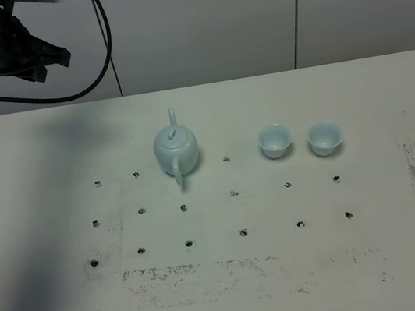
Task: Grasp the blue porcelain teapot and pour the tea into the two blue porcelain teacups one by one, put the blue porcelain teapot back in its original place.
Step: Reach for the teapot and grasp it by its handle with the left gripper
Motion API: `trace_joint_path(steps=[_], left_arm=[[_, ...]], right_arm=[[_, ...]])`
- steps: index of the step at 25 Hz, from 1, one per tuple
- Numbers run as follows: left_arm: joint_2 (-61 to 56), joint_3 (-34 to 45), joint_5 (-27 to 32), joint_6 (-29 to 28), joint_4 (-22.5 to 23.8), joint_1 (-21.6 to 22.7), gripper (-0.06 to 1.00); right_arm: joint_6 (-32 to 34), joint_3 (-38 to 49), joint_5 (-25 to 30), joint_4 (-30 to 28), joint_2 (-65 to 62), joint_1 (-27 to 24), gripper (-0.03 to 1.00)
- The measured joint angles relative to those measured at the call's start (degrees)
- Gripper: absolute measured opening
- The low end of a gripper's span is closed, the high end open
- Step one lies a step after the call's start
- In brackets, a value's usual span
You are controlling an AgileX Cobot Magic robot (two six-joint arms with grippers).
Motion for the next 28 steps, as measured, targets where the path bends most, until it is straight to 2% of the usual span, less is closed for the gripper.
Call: trace_joint_path(steps=[12,15,21,28], left_arm=[[-10.1,15.1,-4.3,1.2,0.3,-6.0,0.13],[-14.0,22.3,-9.3,1.4,0.6,-8.1,0.13],[-25.5,41.3,-20.7,1.5,1.8,-12.8,0.13],[-37.4,61.5,-33.6,-2.1,1.8,-16.5,0.13]], right_arm=[[0.0,0.0,0.0,0.0,0.0,0.0,0.34],[0.0,0.0,0.0,0.0,0.0,0.0,0.33],[0.0,0.0,0.0,0.0,0.0,0.0,0.31],[0.0,0.0,0.0,0.0,0.0,0.0,0.27]])
